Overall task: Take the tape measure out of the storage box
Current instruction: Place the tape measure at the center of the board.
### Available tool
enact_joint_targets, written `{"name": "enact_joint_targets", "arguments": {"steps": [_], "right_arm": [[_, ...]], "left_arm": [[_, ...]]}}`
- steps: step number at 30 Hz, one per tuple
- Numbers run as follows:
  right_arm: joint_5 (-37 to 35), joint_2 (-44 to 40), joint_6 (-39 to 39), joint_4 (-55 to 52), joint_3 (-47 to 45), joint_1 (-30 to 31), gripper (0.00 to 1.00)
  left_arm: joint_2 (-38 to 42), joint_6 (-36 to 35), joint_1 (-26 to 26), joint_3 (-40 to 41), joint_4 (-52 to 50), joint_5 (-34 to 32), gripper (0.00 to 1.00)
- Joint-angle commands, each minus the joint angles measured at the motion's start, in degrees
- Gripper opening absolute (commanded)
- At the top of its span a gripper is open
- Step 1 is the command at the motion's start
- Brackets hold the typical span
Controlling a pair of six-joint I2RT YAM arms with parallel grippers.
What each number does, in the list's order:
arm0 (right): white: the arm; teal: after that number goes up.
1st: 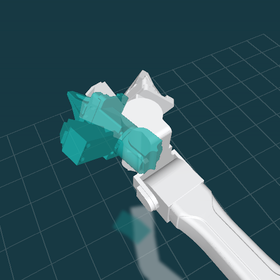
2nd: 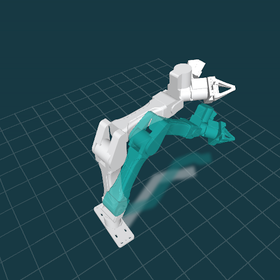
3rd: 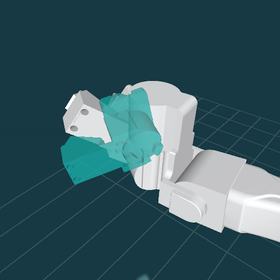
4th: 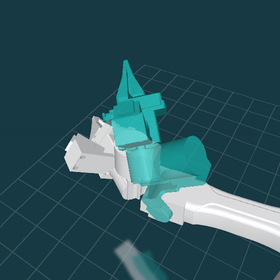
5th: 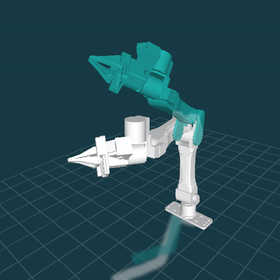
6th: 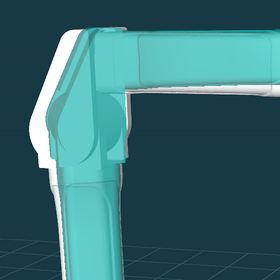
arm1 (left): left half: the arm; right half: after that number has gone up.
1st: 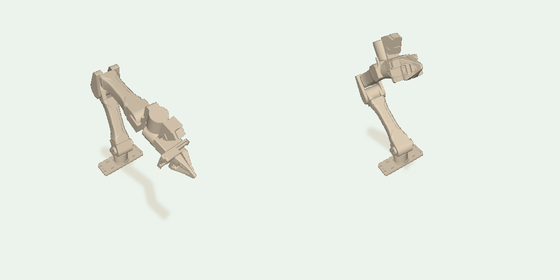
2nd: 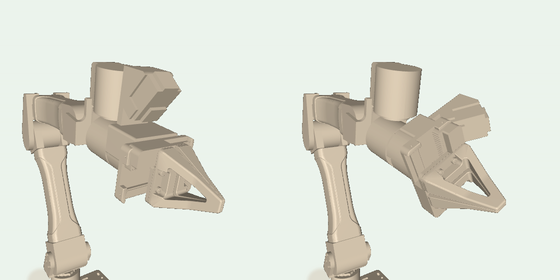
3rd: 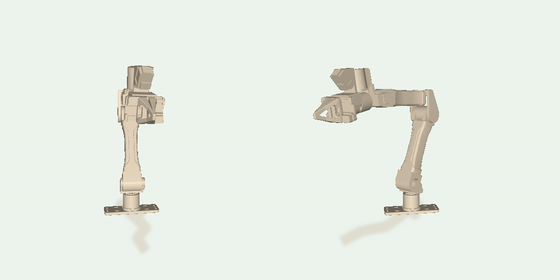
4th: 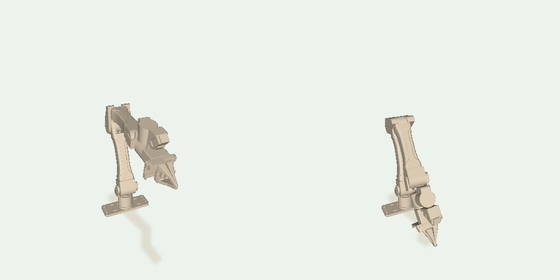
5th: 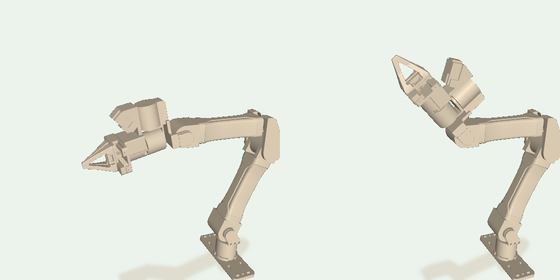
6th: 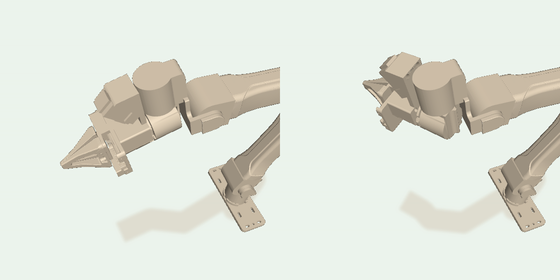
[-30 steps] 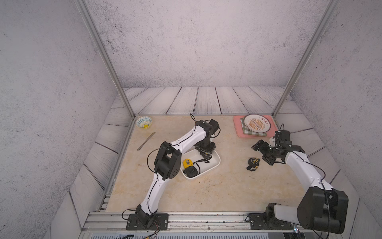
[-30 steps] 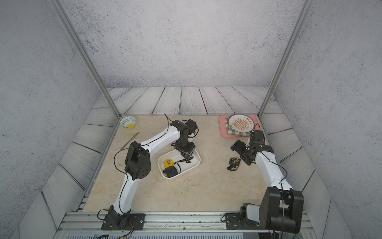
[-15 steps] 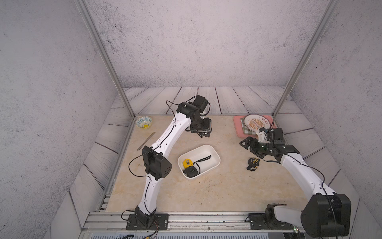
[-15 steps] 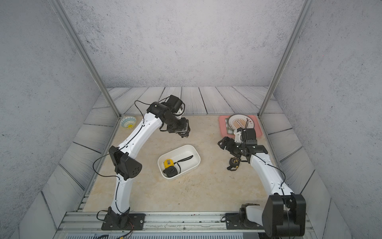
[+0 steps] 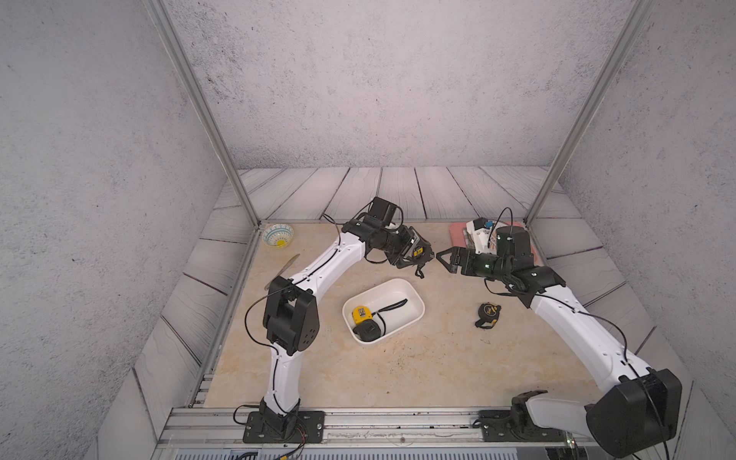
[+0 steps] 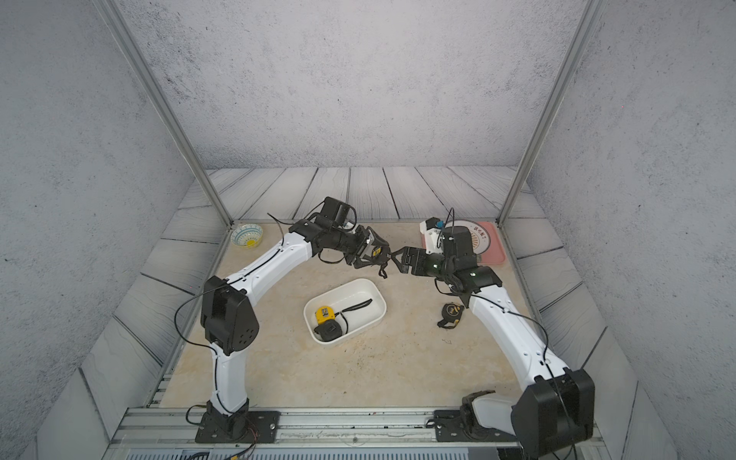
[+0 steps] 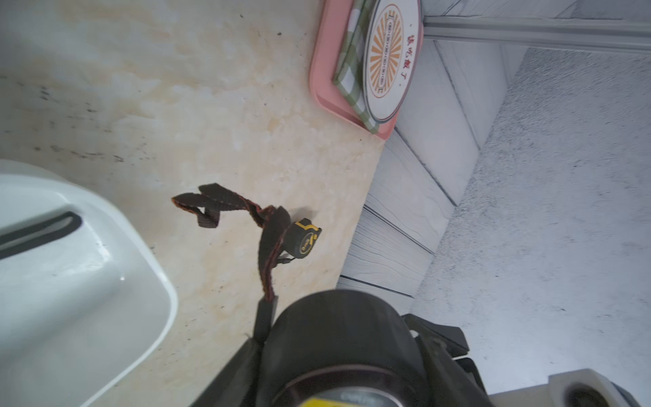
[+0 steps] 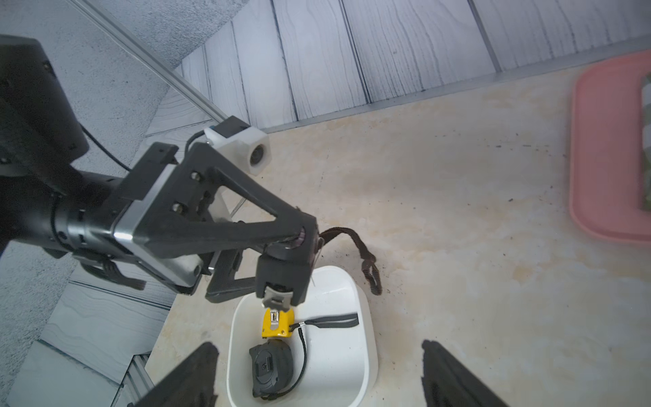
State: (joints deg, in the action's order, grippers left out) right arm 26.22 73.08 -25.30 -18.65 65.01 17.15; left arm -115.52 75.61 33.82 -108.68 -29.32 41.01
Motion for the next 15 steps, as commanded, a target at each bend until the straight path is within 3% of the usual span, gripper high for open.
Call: {"name": "enact_joint_targets", "arguments": {"steps": [1, 6, 8, 15], "right_arm": [[-1.84, 1.22, 2.57, 1.22, 2.25, 1.96, 0.92], [-3.13, 2.63, 3.50, 2.35, 2.93, 3.97, 0.92], [-4.00, 2.97, 3.49, 3.53, 2.66, 4.45, 0.92], [-5.21, 5.92, 4.01, 5.65, 4.65, 5.39, 0.91]], "left_arm": [[4.78, 12.43, 0.01, 2.81, 14.43, 2.75, 0.00], [7.56, 22.10, 0.28, 6.66, 20.72, 0.45, 0.00], [8.62, 23.41, 0.53, 6.90, 19.57, -0.57, 0.00], [9.29, 32.52, 1.75, 13.40, 29.65, -1.30, 0.00]]}}
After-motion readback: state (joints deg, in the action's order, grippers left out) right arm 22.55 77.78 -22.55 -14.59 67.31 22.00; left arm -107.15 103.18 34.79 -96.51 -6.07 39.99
